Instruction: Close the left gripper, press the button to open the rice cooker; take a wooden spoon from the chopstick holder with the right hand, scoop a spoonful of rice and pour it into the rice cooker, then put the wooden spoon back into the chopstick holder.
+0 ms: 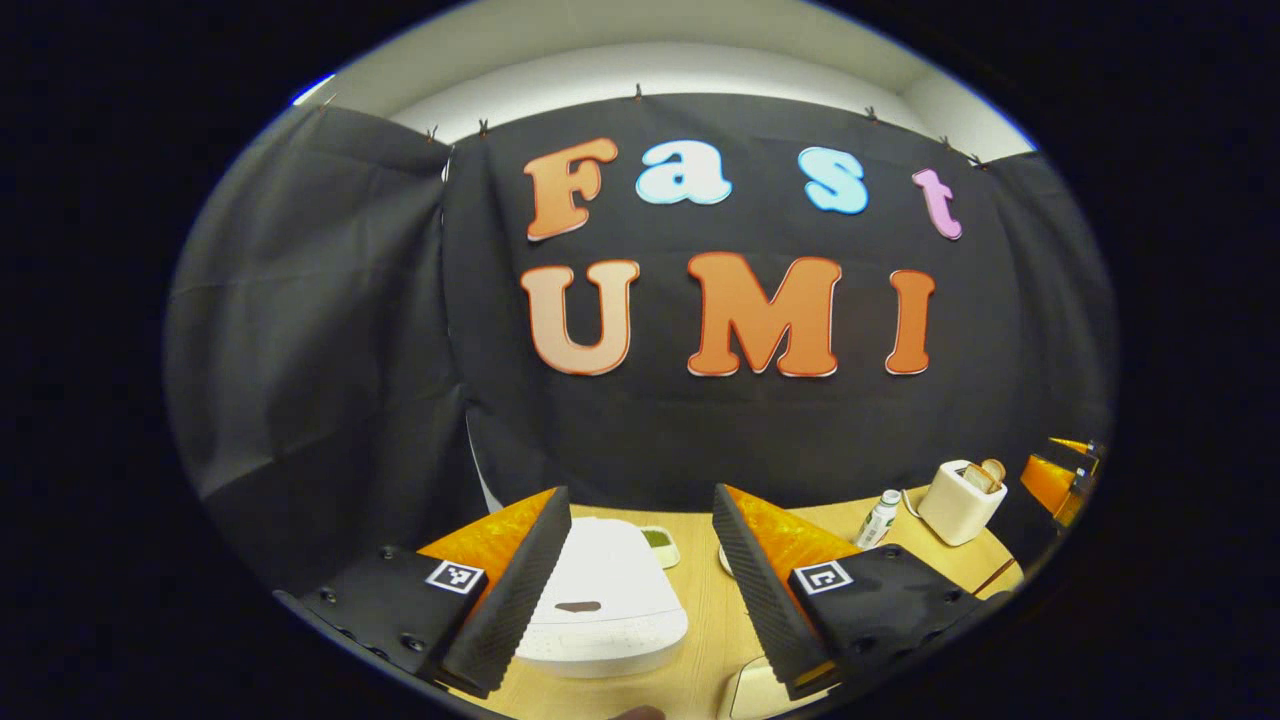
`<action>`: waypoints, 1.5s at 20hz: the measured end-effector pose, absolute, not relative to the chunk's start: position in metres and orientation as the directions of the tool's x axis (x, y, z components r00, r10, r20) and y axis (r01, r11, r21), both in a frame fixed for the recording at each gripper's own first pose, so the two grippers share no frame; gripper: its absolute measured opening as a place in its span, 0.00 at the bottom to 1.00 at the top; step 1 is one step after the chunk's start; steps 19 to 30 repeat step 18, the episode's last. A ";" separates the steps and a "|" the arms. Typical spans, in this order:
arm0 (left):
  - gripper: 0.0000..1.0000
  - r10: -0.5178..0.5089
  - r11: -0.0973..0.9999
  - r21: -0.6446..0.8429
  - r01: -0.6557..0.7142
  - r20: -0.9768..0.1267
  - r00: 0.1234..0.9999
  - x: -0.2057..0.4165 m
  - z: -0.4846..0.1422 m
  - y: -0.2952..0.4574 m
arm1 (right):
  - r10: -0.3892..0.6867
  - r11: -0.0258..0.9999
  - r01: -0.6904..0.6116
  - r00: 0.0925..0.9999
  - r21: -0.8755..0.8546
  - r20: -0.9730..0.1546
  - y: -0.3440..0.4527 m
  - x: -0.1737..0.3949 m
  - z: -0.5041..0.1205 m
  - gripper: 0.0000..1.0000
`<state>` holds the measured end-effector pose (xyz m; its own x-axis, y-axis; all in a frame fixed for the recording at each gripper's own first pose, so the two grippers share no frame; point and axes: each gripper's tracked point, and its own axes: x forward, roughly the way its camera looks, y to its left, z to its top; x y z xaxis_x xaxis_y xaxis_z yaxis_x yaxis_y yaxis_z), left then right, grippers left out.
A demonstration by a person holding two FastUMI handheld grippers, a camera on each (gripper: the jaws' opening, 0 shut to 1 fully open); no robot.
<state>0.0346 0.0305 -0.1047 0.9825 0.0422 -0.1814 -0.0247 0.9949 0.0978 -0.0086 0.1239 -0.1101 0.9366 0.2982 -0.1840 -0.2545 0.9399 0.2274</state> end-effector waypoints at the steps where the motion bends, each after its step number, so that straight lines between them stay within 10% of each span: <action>1: 0.97 0.040 0.994 0.104 -0.024 -0.155 0.987 0.027 -0.101 0.025 | 0.300 0.939 -0.262 0.940 0.224 -0.163 0.127 -0.009 -0.104 0.86; 9: 0.96 0.005 0.996 0.093 -0.001 -0.043 0.999 -0.011 -0.092 -0.014 | 0.372 0.919 -0.368 0.928 0.144 -0.003 0.165 -0.028 -0.063 0.86; 30: 0.98 0.045 0.992 0.117 -0.054 0.073 0.996 -0.025 -0.078 -0.010 | 0.396 0.908 -0.392 0.918 0.146 -0.001 0.173 -0.023 -0.062 0.87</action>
